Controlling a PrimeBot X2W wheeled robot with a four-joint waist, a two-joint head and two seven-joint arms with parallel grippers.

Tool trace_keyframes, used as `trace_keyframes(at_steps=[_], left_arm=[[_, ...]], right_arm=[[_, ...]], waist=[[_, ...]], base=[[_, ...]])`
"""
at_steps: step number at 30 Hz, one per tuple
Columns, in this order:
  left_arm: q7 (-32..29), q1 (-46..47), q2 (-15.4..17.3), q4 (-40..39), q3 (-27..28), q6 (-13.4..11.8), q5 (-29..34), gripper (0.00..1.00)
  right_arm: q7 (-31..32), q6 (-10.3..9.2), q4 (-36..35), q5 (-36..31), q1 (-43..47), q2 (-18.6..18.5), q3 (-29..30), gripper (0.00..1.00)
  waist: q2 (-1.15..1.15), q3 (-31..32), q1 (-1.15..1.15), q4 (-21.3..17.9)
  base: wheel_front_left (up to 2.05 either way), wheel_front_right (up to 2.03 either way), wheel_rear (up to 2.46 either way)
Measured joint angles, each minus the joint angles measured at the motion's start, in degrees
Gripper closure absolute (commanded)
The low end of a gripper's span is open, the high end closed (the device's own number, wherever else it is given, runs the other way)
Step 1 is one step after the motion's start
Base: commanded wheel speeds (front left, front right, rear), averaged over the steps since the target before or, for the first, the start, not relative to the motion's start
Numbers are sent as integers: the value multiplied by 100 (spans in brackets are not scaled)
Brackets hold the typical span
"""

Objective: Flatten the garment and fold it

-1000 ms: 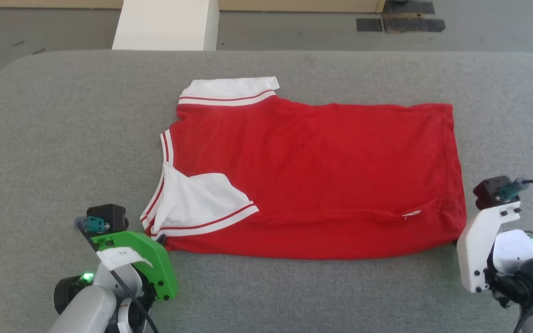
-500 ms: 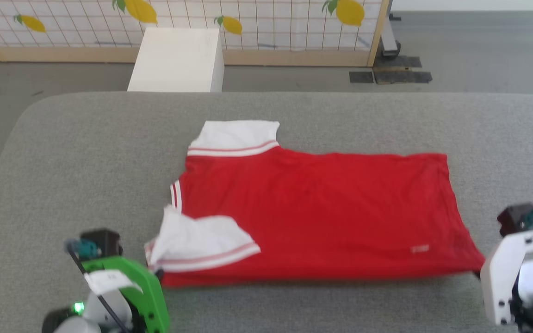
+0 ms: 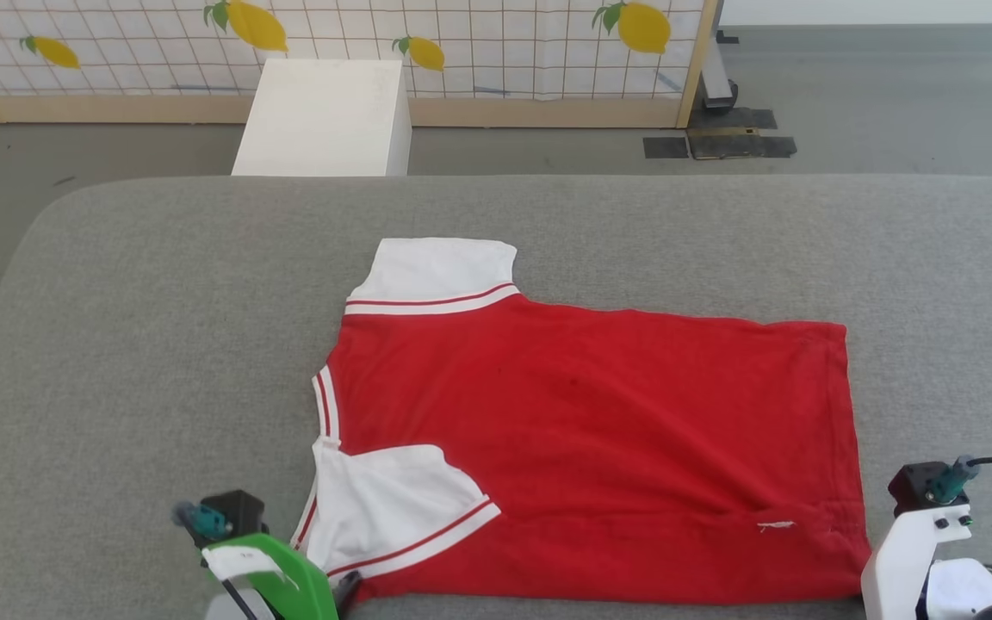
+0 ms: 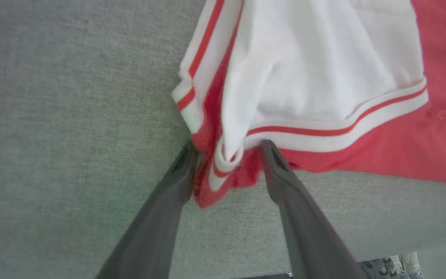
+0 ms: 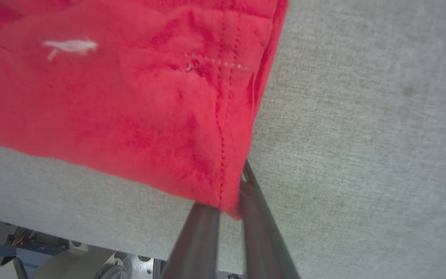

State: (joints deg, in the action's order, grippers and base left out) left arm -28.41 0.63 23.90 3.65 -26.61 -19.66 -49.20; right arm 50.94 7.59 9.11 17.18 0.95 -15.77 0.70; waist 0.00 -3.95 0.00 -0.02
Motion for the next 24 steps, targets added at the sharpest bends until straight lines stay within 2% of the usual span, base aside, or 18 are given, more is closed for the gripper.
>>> trace_keyframes(at_steps=[5,10,12,16,20,24], left_arm=[[-68,107,242,-146,123,-23,15,0],[-199,324,622,-761,348,-224,118,0],[-77,497,636,-1006,508,-286,136,0],[533,840,554,-1177,709,-246,287,0],[1577,1265,345,-1074,789,-13,750,0],[2246,1588,91,-662,747,189,939,0]], right_arm=[[-74,-1,-168,119,-109,-1,142,0],[-270,-1,-854,368,-265,-2,479,0],[-499,-1,-1110,364,-432,2,717,0],[-826,-1,-1299,341,-716,49,1006,0],[-1109,-1,-1268,335,-993,64,1211,0],[-1222,-1,-1241,321,-1254,96,1403,0]], waist=[[0,67,0,-26],[0,130,0,-54],[0,120,0,-58],[0,66,0,-78],[0,-45,0,-104],[0,-180,0,-123]], base=[[0,0,0],[0,0,0],[0,0,0],[0,0,0],[0,0,0],[0,0,0]])
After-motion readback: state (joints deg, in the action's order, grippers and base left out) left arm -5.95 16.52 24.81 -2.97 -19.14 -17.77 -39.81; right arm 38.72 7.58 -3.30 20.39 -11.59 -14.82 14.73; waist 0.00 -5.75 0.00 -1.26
